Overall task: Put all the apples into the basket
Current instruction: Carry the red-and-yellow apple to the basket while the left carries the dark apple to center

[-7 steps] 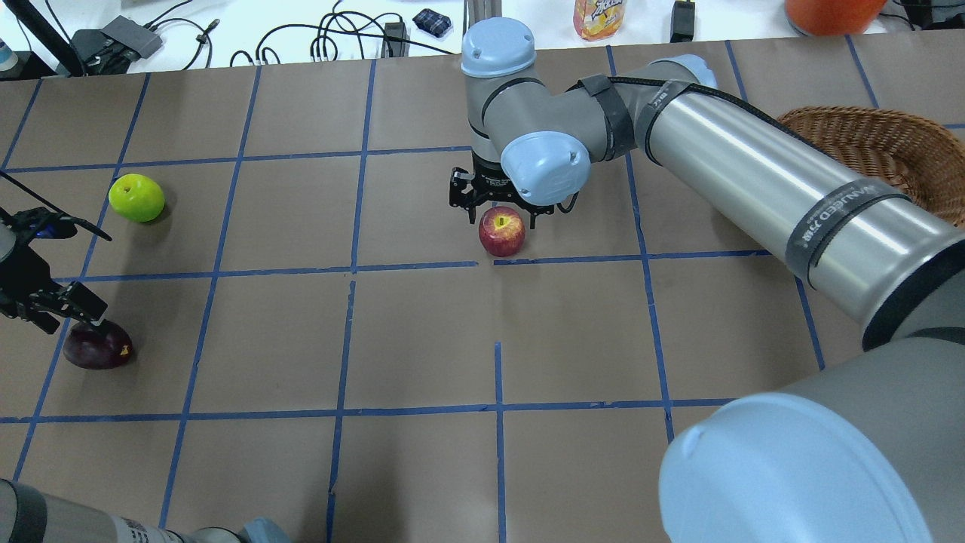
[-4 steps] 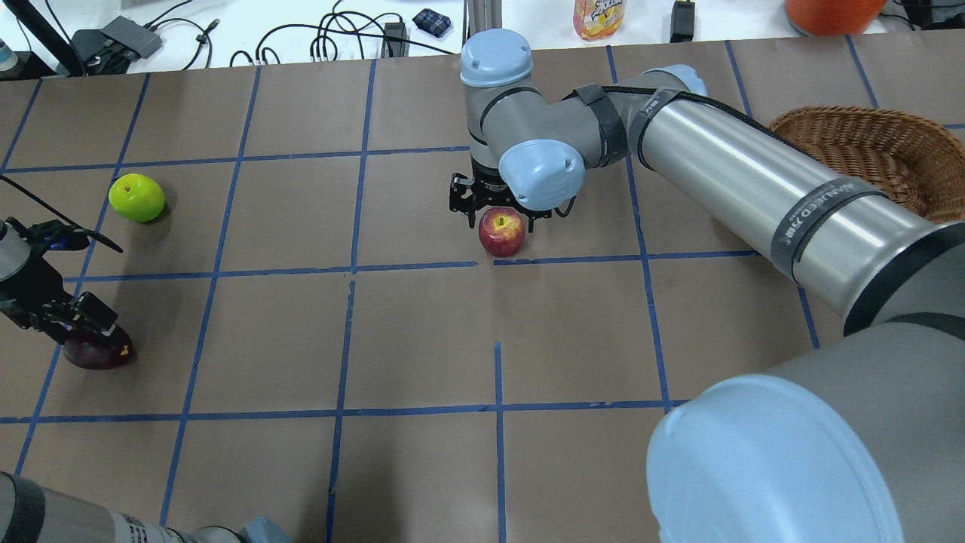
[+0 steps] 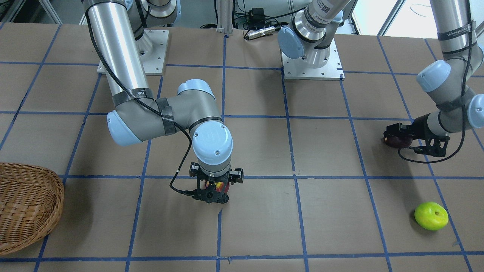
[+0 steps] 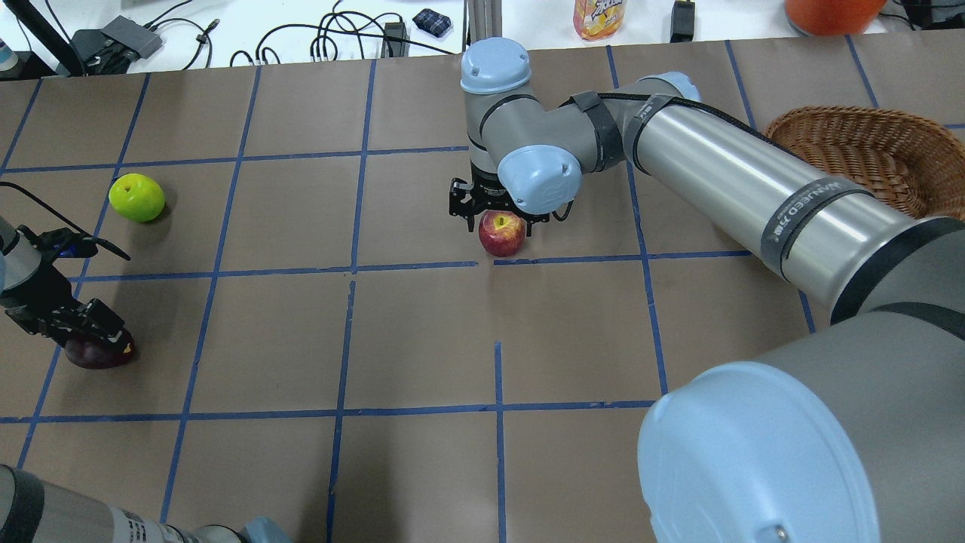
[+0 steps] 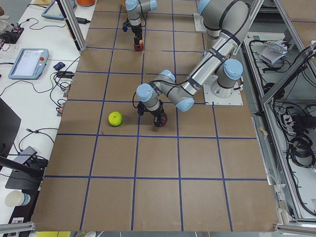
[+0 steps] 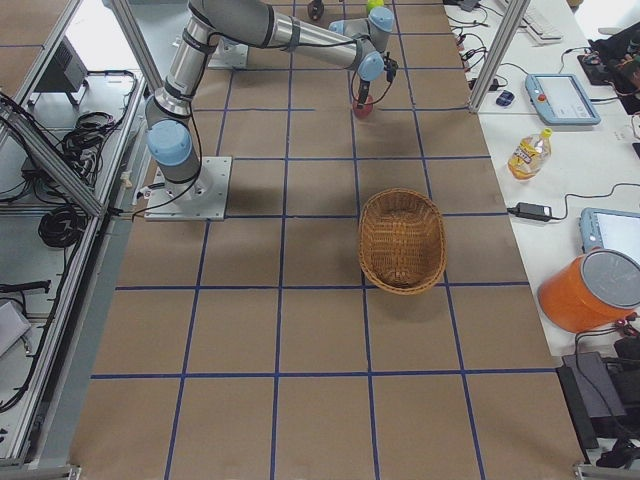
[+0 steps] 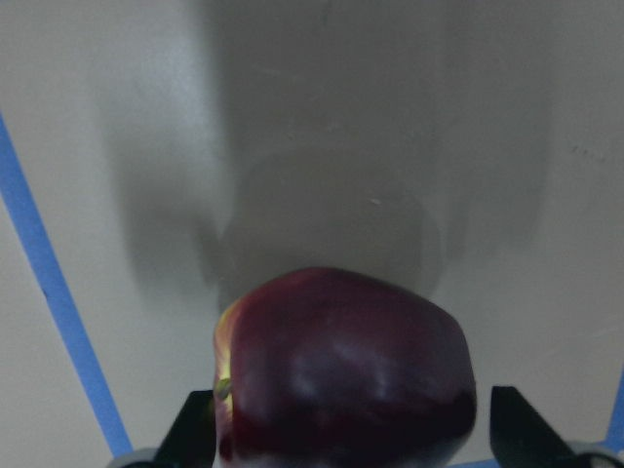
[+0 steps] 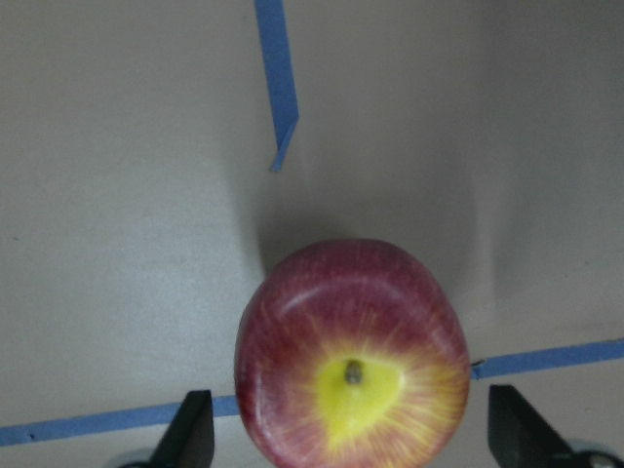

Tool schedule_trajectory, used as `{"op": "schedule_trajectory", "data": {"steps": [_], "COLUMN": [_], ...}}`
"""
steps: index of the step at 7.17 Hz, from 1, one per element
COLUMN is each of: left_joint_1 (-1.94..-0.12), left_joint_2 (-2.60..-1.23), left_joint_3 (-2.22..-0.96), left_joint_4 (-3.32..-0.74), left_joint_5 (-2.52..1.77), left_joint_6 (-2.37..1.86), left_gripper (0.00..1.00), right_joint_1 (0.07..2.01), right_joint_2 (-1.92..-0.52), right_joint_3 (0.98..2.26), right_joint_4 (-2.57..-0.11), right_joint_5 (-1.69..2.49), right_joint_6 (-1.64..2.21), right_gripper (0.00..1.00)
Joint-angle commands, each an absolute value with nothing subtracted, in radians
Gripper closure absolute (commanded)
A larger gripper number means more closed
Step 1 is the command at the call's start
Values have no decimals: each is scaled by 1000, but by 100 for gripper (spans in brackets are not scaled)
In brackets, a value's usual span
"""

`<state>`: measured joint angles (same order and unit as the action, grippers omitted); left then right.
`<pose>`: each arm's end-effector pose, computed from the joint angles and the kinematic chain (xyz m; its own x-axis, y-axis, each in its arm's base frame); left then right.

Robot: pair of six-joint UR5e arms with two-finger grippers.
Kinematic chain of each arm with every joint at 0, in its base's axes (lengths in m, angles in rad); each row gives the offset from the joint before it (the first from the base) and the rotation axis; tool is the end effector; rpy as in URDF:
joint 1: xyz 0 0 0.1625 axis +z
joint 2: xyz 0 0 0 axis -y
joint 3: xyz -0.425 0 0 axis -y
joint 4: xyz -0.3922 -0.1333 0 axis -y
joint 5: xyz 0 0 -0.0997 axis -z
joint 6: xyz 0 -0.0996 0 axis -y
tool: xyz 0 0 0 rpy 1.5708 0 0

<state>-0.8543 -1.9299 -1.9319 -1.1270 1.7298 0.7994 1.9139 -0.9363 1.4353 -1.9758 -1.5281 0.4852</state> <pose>0.2484 -0.4642 0.1799 -0.9918 0.0908 0.0895 0.1137 0.9473 0.2995 0.3604 -0.6000 0.2087 -0.9897 0.1433 0.0062 0.1432 0.9843 0.1028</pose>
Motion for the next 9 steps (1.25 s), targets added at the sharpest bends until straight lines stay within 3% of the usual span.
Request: {"op": "schedule_trajectory", "data": {"steps": [1, 2, 3, 5, 9], "left_joint_1": [-856, -859, -864, -868, -981], "left_joint_2": [-1931, -1924, -1902, -1896, -1839], "left_joint_3": [-1944, -1939, -1937, -1933, -1832], "left_joint_4": [-1105, -1104, -1104, -1106, -1192], "left_joint_5": [1729, 1727, 1726, 1726, 1650], "left_joint_6": [799, 801, 802, 807, 796], "left_gripper": [0, 7, 23, 52, 62], "right_joint_1": [1913, 1913, 1913, 1887, 1599], "right_joint_2": [-899, -900, -911, -1000, -1211], "right_joint_3": [1442, 1439, 1436, 1427, 1431], "right_joint_4": [-2073, -2072, -2068, -1975, -1774], "right_joint_5": [-1529, -1528, -1526, -1525, -1537], "right_joint_6": [462, 442, 443, 446, 119], "right_gripper": [17, 79, 100, 100, 100]}}
